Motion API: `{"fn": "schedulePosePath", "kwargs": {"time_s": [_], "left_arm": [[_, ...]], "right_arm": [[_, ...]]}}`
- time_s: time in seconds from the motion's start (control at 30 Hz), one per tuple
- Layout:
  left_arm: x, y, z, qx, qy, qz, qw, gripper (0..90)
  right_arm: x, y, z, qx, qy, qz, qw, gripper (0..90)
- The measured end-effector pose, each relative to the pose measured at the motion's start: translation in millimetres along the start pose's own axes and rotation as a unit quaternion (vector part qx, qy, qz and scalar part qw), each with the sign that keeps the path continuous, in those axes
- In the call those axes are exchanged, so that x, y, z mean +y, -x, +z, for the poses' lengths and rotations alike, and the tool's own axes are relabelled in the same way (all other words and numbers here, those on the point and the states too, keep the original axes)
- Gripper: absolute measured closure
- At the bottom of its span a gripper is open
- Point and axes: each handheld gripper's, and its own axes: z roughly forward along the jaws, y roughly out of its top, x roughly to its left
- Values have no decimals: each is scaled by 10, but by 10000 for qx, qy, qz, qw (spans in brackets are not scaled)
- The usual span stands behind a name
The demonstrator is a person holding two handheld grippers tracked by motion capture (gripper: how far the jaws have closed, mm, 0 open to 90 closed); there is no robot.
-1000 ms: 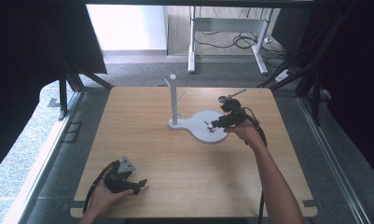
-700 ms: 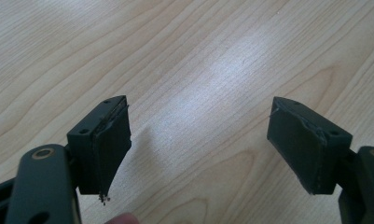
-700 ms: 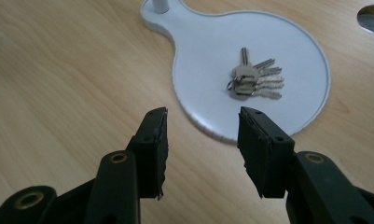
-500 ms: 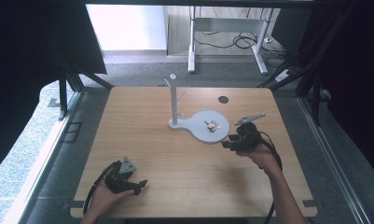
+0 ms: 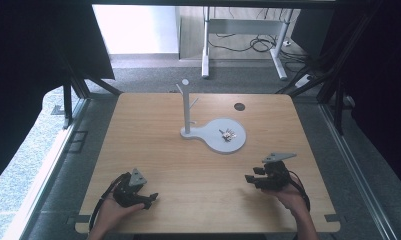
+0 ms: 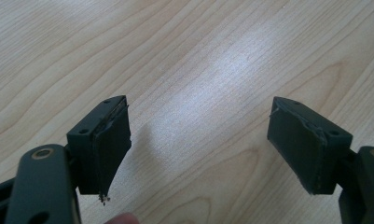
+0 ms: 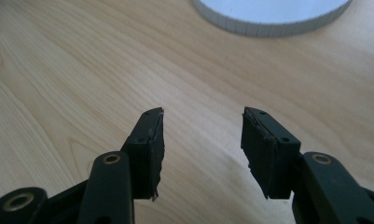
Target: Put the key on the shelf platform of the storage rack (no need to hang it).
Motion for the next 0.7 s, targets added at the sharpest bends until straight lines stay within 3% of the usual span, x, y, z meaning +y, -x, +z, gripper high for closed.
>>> {"fn": "schedulePosePath", "kwargs": {"time_s": [0.13, 0.7], "left_arm": [[1, 2, 4, 15, -12, 0, 10000, 215], [5, 4, 10, -14, -8, 29, 10000, 215]], "right_arm": [[-91, 0, 61, -21, -168, -34, 9999, 486], [-199, 18, 91, -111, -53, 69, 9999, 482]]}}
